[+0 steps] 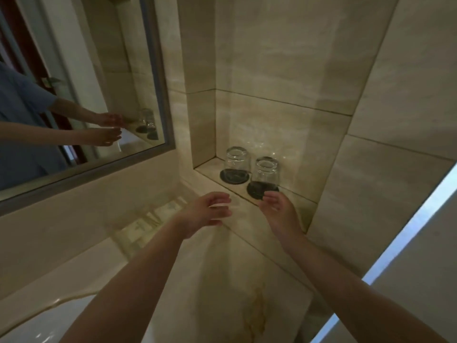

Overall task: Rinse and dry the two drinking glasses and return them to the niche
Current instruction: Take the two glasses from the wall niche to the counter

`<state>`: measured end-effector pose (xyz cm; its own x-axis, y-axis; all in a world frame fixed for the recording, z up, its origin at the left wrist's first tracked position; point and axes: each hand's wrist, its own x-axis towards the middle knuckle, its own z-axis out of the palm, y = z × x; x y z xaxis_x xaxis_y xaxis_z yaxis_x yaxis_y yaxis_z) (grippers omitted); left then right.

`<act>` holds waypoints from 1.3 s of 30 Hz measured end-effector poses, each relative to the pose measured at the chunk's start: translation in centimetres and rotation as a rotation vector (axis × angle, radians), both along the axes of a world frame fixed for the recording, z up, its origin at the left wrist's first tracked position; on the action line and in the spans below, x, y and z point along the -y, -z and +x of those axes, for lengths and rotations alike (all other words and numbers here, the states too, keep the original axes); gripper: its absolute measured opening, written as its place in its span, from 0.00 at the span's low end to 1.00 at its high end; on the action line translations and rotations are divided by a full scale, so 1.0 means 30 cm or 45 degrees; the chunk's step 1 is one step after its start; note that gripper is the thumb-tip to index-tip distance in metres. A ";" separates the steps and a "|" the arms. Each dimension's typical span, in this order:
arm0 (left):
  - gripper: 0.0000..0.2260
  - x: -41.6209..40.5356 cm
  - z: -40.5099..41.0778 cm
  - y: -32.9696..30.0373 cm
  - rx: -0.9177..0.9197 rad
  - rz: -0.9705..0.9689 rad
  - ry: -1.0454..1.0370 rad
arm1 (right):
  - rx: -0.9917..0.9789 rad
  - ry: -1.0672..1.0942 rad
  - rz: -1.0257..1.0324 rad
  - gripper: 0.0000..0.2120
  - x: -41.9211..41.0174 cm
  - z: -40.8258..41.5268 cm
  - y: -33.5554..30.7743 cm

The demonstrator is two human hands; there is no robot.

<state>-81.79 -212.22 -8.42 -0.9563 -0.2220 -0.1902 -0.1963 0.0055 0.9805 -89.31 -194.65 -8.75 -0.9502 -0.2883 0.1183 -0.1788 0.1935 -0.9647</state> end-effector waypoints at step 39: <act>0.40 0.001 -0.479 0.051 -0.122 -0.418 -0.601 | -0.164 0.265 0.239 0.42 0.168 -0.304 0.070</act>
